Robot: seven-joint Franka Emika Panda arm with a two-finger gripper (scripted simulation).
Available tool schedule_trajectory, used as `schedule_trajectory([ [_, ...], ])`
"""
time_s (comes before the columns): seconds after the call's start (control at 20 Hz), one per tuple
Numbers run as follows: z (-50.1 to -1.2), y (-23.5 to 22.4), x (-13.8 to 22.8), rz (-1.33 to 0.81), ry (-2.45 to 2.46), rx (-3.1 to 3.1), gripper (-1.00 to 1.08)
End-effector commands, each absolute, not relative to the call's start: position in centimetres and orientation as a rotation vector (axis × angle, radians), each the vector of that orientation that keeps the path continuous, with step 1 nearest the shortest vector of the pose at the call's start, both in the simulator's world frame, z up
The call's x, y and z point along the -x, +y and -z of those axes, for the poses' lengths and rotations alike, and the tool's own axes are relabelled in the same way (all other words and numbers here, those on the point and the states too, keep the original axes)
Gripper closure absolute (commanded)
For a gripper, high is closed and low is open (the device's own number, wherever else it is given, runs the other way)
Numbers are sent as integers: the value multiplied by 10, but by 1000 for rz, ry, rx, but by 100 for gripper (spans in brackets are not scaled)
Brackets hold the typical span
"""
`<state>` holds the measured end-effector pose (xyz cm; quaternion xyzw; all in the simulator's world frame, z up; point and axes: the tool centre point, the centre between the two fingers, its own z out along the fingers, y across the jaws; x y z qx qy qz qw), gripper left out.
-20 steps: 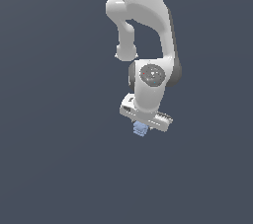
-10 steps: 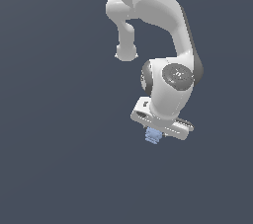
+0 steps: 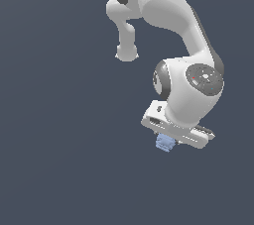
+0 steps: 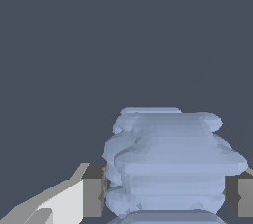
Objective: Pick up the object and move it to a goal position.
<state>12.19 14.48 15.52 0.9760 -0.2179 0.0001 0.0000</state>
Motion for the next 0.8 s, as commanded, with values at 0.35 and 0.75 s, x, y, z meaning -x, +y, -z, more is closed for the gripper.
schedule_trajectory([
  [0.35, -167, 160, -139, 0, -685, -3066, 108],
  [0.75, -169, 163, -143, 0, -685, -3066, 108],
])
